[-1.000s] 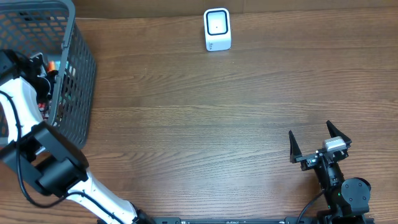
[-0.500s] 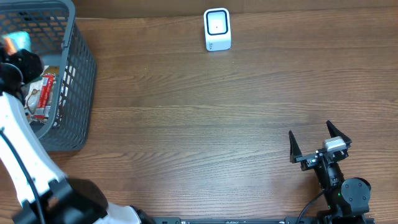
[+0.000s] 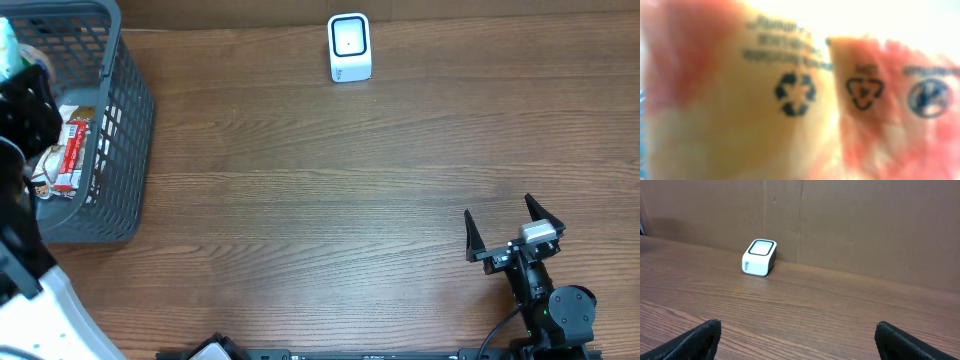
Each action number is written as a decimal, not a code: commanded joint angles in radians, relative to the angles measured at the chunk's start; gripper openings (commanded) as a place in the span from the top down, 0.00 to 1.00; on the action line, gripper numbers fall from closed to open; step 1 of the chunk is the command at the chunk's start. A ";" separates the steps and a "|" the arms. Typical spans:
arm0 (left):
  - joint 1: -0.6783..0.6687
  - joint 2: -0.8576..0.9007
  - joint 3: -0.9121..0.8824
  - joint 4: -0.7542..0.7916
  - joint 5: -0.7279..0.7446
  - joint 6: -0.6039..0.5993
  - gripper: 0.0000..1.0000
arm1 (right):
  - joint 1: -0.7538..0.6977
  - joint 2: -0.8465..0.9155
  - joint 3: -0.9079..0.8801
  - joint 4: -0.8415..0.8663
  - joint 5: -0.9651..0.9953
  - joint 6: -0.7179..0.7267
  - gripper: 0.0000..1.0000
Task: Scan the item barcode
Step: 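Lift the snack pack out of the basket and carry it toward the table centre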
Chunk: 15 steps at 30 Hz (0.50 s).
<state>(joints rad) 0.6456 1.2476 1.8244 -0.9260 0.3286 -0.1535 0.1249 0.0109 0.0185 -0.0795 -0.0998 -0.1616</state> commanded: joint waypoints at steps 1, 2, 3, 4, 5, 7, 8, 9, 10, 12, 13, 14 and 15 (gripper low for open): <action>-0.011 -0.049 0.030 -0.015 0.061 -0.027 0.65 | -0.003 -0.007 -0.010 0.003 0.001 -0.003 0.00; -0.013 -0.059 0.030 -0.032 0.075 -0.027 0.65 | -0.003 -0.007 -0.010 0.003 0.001 -0.003 0.00; -0.013 -0.068 0.030 -0.051 0.094 -0.027 0.65 | -0.003 -0.007 -0.010 0.003 0.001 -0.003 0.00; -0.013 -0.072 0.030 -0.072 0.114 -0.027 0.65 | -0.003 -0.007 -0.010 0.003 0.001 -0.004 0.00; -0.013 -0.073 0.030 -0.098 0.132 -0.027 0.65 | -0.003 -0.007 -0.010 0.003 0.001 -0.003 0.00; -0.013 -0.076 0.030 -0.146 0.165 -0.027 0.65 | -0.003 -0.007 -0.010 0.003 0.001 -0.003 0.00; -0.014 -0.076 0.030 -0.170 0.181 -0.027 0.65 | -0.003 -0.007 -0.010 0.003 0.001 -0.004 0.00; -0.019 -0.073 0.029 -0.190 0.192 -0.026 0.65 | -0.003 -0.007 -0.010 0.003 0.001 -0.004 0.00; -0.026 -0.070 0.029 -0.210 0.200 -0.026 0.65 | -0.003 -0.007 -0.010 0.003 0.001 -0.003 0.00; -0.048 -0.064 0.029 -0.243 0.209 -0.024 0.65 | -0.003 -0.007 -0.010 0.003 0.001 -0.003 0.00; -0.064 -0.061 0.029 -0.261 0.213 -0.014 0.66 | -0.003 -0.007 -0.010 0.003 0.001 -0.003 0.00; -0.080 -0.060 0.029 -0.277 0.216 -0.002 0.66 | -0.003 -0.007 -0.010 0.003 0.001 -0.003 0.00; -0.102 -0.059 0.029 -0.297 0.216 0.006 0.67 | -0.003 -0.007 -0.010 0.003 0.001 -0.004 0.00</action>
<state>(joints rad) 0.5838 1.1915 1.8244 -1.2140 0.4843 -0.1646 0.1249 0.0109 0.0185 -0.0792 -0.1001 -0.1612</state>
